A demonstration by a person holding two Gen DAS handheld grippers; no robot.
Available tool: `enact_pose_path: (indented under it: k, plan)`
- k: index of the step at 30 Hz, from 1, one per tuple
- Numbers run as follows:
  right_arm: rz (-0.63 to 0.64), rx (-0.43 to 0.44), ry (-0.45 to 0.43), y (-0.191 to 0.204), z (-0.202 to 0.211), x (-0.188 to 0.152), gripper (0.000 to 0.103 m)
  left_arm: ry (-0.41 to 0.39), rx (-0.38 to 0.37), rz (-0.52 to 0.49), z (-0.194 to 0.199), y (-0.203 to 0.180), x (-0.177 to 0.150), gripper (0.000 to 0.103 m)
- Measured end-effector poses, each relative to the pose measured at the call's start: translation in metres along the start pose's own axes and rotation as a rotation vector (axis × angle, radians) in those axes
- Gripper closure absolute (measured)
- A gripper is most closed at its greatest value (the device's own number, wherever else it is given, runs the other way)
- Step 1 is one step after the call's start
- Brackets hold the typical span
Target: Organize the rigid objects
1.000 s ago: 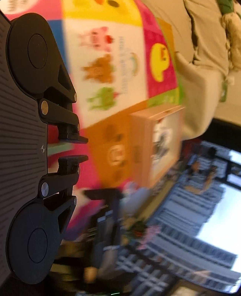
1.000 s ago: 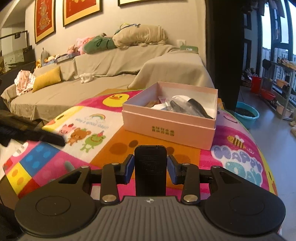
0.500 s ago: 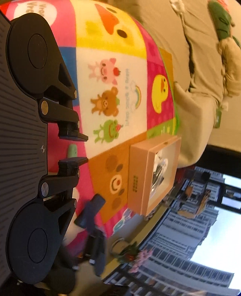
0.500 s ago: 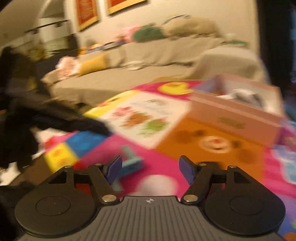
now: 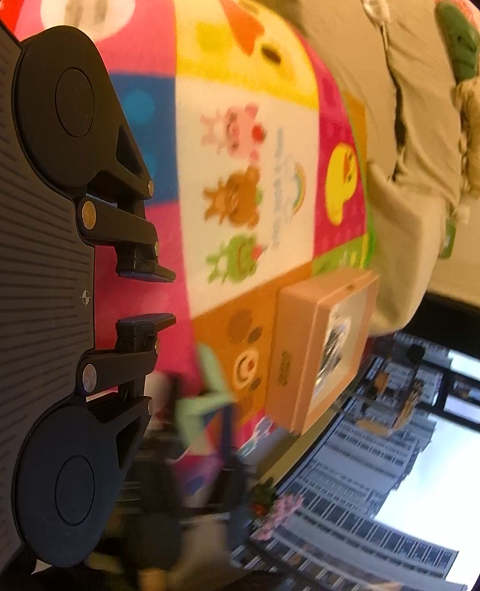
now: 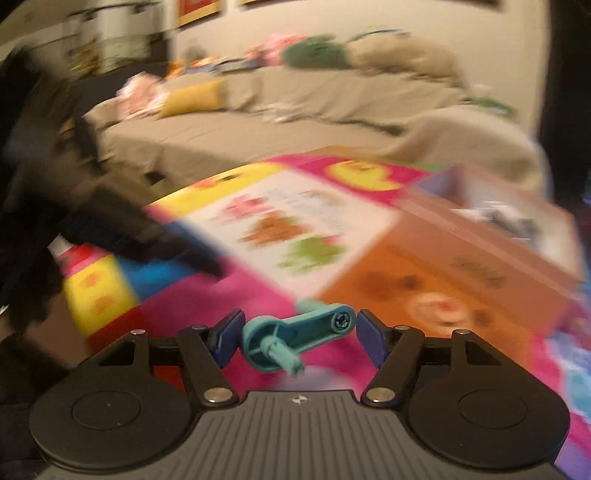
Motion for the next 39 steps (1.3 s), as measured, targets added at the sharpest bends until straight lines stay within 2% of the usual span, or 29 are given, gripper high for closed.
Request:
enact_pose_path:
  k: [1,3,5,8,9,12,15,19,21,22,24,26,30,33,35,36,38,39]
  plan:
    - [-0.03,-0.046,-0.007,-0.016,0.003,0.0,0.038,0.009,-0.013,-0.007,-0.003,-0.004,-0.002,0.083]
    - [-0.086,-0.157,-0.007,-0.051,0.008,-0.004,0.062,0.029,-0.042,-0.025,-0.011,-0.014,-0.007,0.083]
    - [-0.135,-0.278,0.022,-0.084,0.014,-0.016,0.065,0.046,-0.066,-0.034,-0.017,-0.022,-0.011,0.083]
    - [-0.166,-0.339,0.074,-0.107,0.022,-0.042,0.066,0.065,-0.092,-0.044,-0.027,-0.032,-0.017,0.083]
    - [-0.17,-0.34,0.093,-0.108,0.023,-0.05,0.066,0.069,-0.097,-0.045,-0.03,-0.034,-0.018,0.083]
    - [-0.14,-0.349,0.074,-0.091,0.03,-0.059,0.066,0.062,-0.098,-0.042,-0.032,-0.036,-0.017,0.083]
    - [-0.12,-0.227,0.067,-0.054,0.026,-0.055,0.067,0.048,-0.073,-0.031,-0.029,-0.032,-0.013,0.083]
    - [-0.048,-0.123,0.029,-0.01,0.01,-0.04,0.067,0.038,-0.026,-0.016,-0.021,-0.022,-0.01,0.083]
    - [-0.052,-0.077,0.028,-0.001,0.002,-0.033,0.062,0.034,-0.005,-0.035,-0.019,-0.021,-0.01,0.083]
    - [-0.048,-0.076,0.027,0.001,0.001,-0.031,0.052,0.029,0.006,-0.063,-0.018,-0.023,-0.01,0.083]
    - [-0.051,-0.095,0.02,-0.005,0.003,-0.029,0.042,0.024,0.022,-0.14,-0.02,-0.029,-0.009,0.083]
    - [-0.08,-0.118,0.006,-0.02,0.014,-0.03,0.041,0.047,0.02,-0.221,-0.025,-0.038,-0.009,0.082]
    - [-0.155,-0.197,-0.015,-0.054,0.036,-0.032,0.035,0.114,-0.03,-0.304,-0.038,-0.056,-0.015,0.079]
    - [-0.207,-0.261,-0.025,-0.078,0.048,-0.038,0.034,0.129,-0.044,-0.358,-0.043,-0.069,-0.017,0.062]
    - [-0.246,-0.287,-0.026,-0.09,0.051,-0.041,0.033,0.148,-0.077,-0.357,-0.046,-0.075,-0.017,0.039]
    - [-0.266,-0.292,-0.026,-0.095,0.051,-0.043,0.033,0.155,-0.095,-0.357,-0.048,-0.078,-0.017,0.033]
    - [-0.301,-0.294,-0.025,-0.102,0.051,-0.044,0.033,0.172,-0.126,-0.369,-0.053,-0.085,-0.02,0.012]
    - [-0.308,-0.293,-0.024,-0.103,0.051,-0.046,0.033,0.179,-0.135,-0.381,-0.055,-0.089,-0.022,0.009]
Point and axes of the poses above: each gripper's, at about its wrist camera, not at the fingertips, and z roughly against the way its jaws point, y to its left, x to its top, the point moved 6 cm from there along -z, roughly the way its jaws point, and after that the axes turned 3 degrees about -x, right-handed, at the moved point
